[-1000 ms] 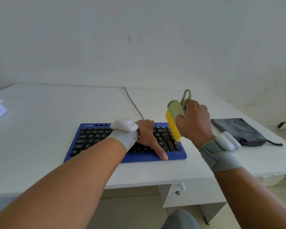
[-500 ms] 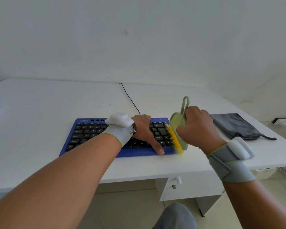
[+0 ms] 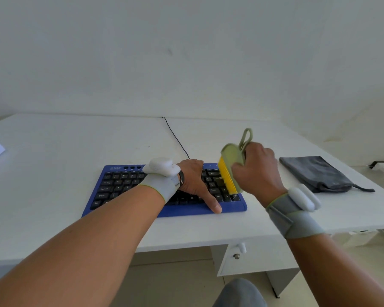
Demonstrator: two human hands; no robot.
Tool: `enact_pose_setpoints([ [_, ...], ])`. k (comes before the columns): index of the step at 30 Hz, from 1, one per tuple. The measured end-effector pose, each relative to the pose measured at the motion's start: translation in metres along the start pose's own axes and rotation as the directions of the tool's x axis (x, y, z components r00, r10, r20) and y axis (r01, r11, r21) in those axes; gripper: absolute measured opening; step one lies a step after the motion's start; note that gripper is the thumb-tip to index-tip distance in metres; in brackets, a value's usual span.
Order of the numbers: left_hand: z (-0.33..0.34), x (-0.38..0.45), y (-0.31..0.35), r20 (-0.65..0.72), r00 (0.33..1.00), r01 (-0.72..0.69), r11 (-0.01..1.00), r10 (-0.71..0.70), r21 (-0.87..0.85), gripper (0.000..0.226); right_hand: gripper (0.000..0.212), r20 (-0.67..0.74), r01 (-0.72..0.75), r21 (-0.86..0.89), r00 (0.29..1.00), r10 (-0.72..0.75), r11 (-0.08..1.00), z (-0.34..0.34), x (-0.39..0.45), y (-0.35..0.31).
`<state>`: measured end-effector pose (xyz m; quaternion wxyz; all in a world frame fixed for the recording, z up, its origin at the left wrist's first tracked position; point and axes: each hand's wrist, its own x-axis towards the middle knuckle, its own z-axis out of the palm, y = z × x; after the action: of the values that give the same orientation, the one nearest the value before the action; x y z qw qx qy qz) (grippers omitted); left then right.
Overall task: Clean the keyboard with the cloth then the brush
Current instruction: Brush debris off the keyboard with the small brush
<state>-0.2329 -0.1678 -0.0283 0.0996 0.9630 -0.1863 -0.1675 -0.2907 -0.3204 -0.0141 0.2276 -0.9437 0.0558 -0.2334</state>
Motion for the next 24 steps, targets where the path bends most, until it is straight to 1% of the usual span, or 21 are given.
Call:
enact_pose_setpoints([
  [3, -0.001, -0.002, 0.002, 0.005, 1.000, 0.005, 1.000, -0.005, -0.012, 0.130, 0.033, 0.055, 0.014, -0.046, 0.998, -0.012, 0.999, -0.001, -0.014, 0.004],
  [5, -0.002, -0.003, 0.003, -0.002, 1.000, 0.005, 1.000, -0.005, -0.018, 0.126, 0.033, 0.084, 0.028, -0.065, 0.996, -0.023, 0.997, -0.010, -0.020, 0.004],
  [8, -0.003, -0.003, 0.001, -0.014, 1.000, 0.000, 1.000, -0.001, -0.032, 0.124, 0.026, 0.124, 0.040, -0.089, 0.992, -0.029, 0.995, -0.030, -0.017, 0.003],
  [10, -0.005, -0.005, 0.003, 0.004, 1.000, 0.004, 1.000, -0.004, 0.007, 0.133, 0.017, 0.085, 0.051, -0.078, 0.995, -0.044, 0.996, -0.039, -0.013, 0.003],
  [11, -0.006, -0.007, 0.004, 0.011, 1.000, 0.002, 0.999, -0.003, 0.038, 0.136, 0.013, 0.047, 0.064, -0.066, 0.997, -0.061, 0.996, -0.041, -0.012, 0.002],
  [12, -0.008, -0.009, 0.005, 0.016, 1.000, -0.007, 0.998, 0.006, 0.063, 0.136, 0.016, 0.019, 0.077, -0.042, 0.997, -0.076, 0.996, -0.039, -0.011, 0.001],
  [14, -0.012, -0.014, 0.002, 0.037, 0.999, -0.027, 0.996, 0.024, 0.081, 0.138, 0.026, 0.002, 0.106, 0.054, 0.994, -0.106, 0.993, -0.037, -0.012, -0.003],
  [16, -0.018, -0.019, -0.008, 0.056, 0.998, -0.025, 0.996, 0.020, 0.086, 0.142, 0.025, 0.012, 0.143, 0.155, 0.989, -0.147, 0.977, -0.035, -0.013, -0.004],
  [18, -0.023, -0.025, -0.024, 0.066, 0.998, 0.003, 0.994, -0.010, 0.111, 0.147, 0.016, 0.051, 0.136, 0.233, 0.987, -0.152, 0.963, -0.037, -0.012, -0.002],
  [20, -0.026, -0.030, -0.040, 0.081, 0.995, 0.042, 0.990, -0.053, 0.132, 0.149, 0.012, 0.122, 0.130, 0.301, 0.977, -0.174, 0.945, -0.040, -0.009, -0.001],
  [22, -0.027, -0.036, -0.050, 0.104, 0.991, 0.070, 0.987, -0.085, 0.143, 0.149, 0.014, 0.220, 0.130, 0.312, 0.954, -0.205, 0.941, -0.041, -0.007, -0.001],
  [24, -0.023, -0.036, -0.056, 0.099, 0.992, 0.069, 0.988, -0.083, 0.137, 0.148, 0.015, 0.299, 0.168, 0.295, 0.919, -0.258, 0.941, -0.040, -0.011, -0.006],
])
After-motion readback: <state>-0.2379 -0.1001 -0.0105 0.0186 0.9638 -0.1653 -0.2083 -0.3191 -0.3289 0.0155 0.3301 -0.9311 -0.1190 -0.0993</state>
